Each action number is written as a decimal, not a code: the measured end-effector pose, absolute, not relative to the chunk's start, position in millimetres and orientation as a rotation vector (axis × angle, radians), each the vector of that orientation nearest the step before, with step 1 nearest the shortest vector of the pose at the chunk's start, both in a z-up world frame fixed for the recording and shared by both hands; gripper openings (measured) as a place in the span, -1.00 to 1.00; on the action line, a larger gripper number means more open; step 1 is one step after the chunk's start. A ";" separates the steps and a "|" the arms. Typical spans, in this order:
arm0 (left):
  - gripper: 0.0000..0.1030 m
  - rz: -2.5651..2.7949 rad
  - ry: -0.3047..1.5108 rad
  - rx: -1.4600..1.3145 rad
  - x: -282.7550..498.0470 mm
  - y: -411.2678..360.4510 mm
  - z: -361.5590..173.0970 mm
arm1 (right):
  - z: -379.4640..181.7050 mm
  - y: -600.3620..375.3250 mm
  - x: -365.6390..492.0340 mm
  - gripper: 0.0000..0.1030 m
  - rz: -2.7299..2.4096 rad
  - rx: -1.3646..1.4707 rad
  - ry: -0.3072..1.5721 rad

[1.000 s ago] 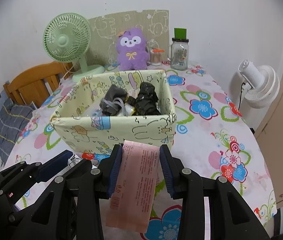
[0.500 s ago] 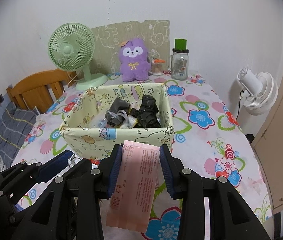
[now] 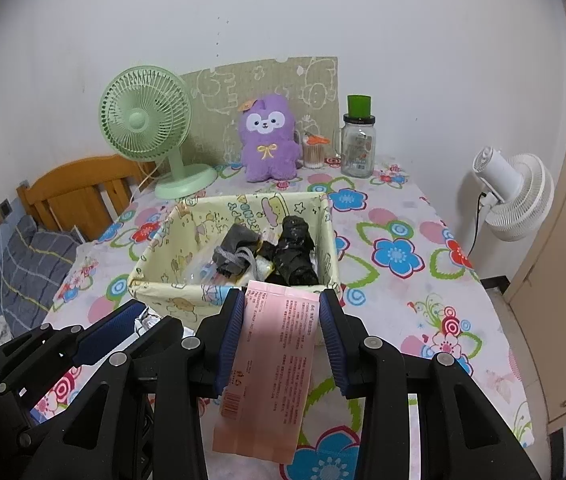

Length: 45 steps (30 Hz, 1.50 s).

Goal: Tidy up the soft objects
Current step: 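Lift the paper roll and pink packet and carry both over the fabric box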

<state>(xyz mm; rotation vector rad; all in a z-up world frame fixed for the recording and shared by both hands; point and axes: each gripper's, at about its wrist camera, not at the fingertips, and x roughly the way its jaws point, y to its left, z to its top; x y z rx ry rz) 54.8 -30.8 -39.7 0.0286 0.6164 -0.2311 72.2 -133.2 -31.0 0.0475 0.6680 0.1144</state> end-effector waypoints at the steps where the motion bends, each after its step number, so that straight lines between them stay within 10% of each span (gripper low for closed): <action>1: -0.57 -0.230 0.613 0.031 55.4 -31.8 -38.6 | -29.3 -134.2 72.9 -0.19 0.113 0.050 0.665; 45: -0.57 -0.195 0.572 0.029 121.7 -39.1 0.9 | 14.0 -125.3 145.8 -0.18 0.162 0.029 0.613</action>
